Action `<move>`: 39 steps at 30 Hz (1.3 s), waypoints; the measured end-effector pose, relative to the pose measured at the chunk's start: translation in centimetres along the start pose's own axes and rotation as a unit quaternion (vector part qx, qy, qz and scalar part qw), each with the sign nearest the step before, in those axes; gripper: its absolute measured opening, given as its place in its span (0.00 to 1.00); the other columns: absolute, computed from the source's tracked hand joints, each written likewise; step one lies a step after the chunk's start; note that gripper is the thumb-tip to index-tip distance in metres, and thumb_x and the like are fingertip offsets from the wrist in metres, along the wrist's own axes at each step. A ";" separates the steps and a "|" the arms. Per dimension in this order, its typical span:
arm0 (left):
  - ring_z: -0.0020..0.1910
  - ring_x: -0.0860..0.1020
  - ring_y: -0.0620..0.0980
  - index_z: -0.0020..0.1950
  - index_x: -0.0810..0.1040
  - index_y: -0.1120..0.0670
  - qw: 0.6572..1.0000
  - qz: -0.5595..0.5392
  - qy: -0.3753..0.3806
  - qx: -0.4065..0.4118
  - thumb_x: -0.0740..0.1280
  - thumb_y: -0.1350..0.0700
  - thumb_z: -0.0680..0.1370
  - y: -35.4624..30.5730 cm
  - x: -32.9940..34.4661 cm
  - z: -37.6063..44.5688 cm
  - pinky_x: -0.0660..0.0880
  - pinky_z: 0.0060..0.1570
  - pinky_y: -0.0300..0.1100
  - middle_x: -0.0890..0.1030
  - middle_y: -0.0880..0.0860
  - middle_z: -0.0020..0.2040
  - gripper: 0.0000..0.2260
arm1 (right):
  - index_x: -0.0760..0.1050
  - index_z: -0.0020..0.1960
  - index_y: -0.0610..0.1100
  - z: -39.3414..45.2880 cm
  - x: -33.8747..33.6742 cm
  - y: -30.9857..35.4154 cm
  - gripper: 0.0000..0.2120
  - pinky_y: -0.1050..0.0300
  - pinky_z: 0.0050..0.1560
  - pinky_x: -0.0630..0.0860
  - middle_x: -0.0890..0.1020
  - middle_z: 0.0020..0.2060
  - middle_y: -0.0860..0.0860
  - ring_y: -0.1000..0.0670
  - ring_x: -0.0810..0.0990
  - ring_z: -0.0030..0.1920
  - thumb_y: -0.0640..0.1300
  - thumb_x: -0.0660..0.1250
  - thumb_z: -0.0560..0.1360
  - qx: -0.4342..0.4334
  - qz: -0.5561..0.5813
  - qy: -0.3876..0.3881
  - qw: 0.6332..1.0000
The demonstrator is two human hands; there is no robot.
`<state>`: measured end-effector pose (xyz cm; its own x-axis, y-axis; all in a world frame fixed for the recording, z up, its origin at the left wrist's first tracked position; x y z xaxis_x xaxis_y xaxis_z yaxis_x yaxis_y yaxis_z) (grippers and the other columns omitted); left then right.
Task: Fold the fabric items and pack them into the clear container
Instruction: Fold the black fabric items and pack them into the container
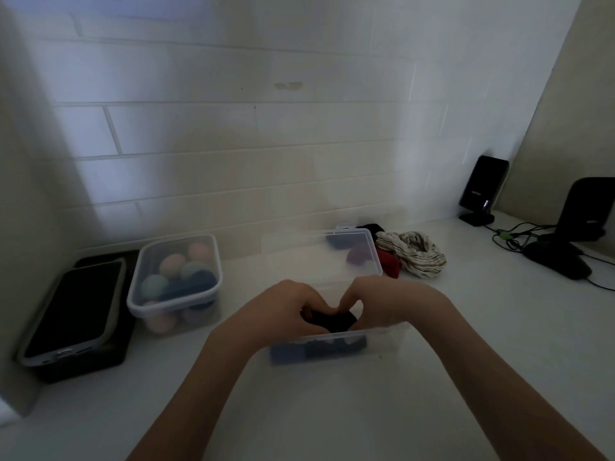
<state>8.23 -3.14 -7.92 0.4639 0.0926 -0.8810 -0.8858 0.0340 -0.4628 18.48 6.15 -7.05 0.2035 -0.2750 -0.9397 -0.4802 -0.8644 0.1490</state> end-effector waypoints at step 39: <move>0.35 0.78 0.44 0.39 0.82 0.54 0.944 -0.097 -0.316 0.011 0.69 0.53 0.72 2.7 -3.6 -0.4 0.74 0.33 0.33 0.80 0.42 0.36 0.06 | 0.79 0.43 0.45 0.4 -7.9 -8.5 0.09 0.60 0.23 0.74 0.84 0.37 0.48 0.49 0.80 0.30 0.42 0.61 0.77 0.053 0.333 -0.318 0.886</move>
<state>4.21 -3.78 -6.03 0.5225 0.6581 -0.5421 -0.7883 0.1306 -0.6013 20.66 15.87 -1.00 -0.6615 -0.3865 -0.6427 -0.3976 -0.5460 0.7375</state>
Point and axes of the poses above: each hand's wrist, its own z-axis towards the middle knuckle, its own x-axis out of the palm, y = z × x, the point moved 4 cm from there along z, towards the middle knuckle
